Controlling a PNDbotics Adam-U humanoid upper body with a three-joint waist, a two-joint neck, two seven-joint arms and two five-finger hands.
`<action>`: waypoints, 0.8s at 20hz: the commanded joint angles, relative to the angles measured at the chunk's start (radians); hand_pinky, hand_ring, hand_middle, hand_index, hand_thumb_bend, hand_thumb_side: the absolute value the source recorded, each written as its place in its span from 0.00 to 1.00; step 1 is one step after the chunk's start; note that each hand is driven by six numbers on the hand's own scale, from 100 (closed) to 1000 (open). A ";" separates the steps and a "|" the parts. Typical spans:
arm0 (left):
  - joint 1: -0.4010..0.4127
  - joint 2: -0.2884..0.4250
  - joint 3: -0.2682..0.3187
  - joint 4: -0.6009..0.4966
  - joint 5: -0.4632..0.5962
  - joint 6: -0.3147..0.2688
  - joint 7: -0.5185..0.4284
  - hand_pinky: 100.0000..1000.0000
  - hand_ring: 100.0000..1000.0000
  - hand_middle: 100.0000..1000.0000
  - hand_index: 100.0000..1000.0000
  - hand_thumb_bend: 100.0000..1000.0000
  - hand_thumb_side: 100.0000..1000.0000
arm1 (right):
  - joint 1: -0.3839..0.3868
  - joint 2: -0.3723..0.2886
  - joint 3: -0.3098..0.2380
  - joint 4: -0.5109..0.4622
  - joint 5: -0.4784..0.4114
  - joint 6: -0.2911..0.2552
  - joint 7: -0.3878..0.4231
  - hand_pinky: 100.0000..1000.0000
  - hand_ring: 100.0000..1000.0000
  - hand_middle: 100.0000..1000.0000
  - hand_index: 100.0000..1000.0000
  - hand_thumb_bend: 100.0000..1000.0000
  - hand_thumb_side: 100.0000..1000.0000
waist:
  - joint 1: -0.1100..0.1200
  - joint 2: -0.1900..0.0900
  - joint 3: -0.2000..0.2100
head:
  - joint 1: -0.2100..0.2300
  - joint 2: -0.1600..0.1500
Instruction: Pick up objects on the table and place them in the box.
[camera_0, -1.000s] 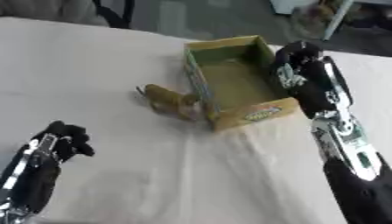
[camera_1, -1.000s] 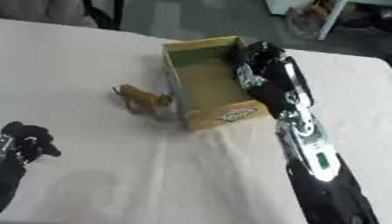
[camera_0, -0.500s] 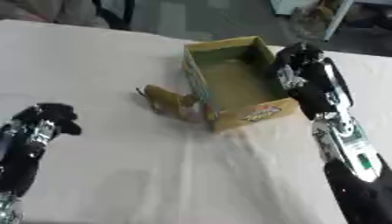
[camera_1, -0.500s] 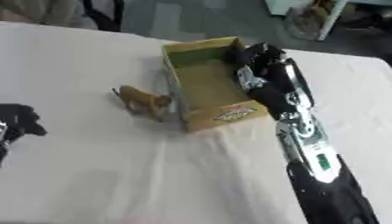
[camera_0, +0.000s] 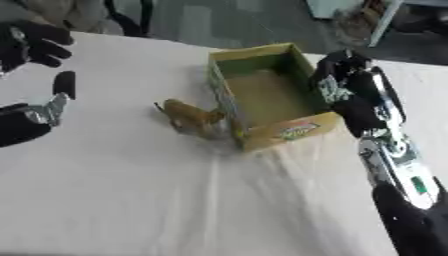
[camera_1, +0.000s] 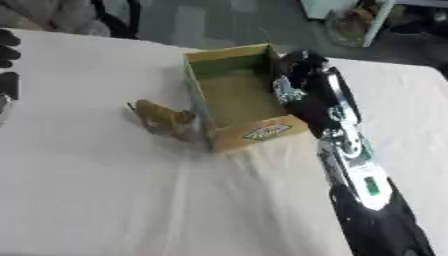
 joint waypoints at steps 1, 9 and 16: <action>-0.075 0.056 -0.038 0.033 -0.112 -0.006 -0.097 0.71 0.72 0.71 0.80 0.45 0.00 | -0.007 -0.025 0.000 -0.015 -0.006 0.000 0.006 0.37 0.40 0.39 0.47 0.00 0.01 | 0.007 -0.018 -0.005 | 0.008 -0.002; -0.251 -0.007 -0.119 0.254 -0.295 -0.020 -0.161 0.71 0.73 0.73 0.82 0.67 0.12 | -0.008 -0.022 0.007 -0.014 -0.010 0.002 0.012 0.37 0.40 0.39 0.47 0.00 0.02 | 0.009 -0.021 -0.025 | 0.028 0.002; -0.356 -0.116 -0.138 0.517 -0.441 -0.049 -0.114 0.72 0.73 0.73 0.81 0.69 0.09 | -0.012 -0.016 0.016 -0.013 -0.016 0.004 0.022 0.37 0.40 0.38 0.47 0.00 0.02 | 0.007 -0.023 -0.044 | 0.052 0.003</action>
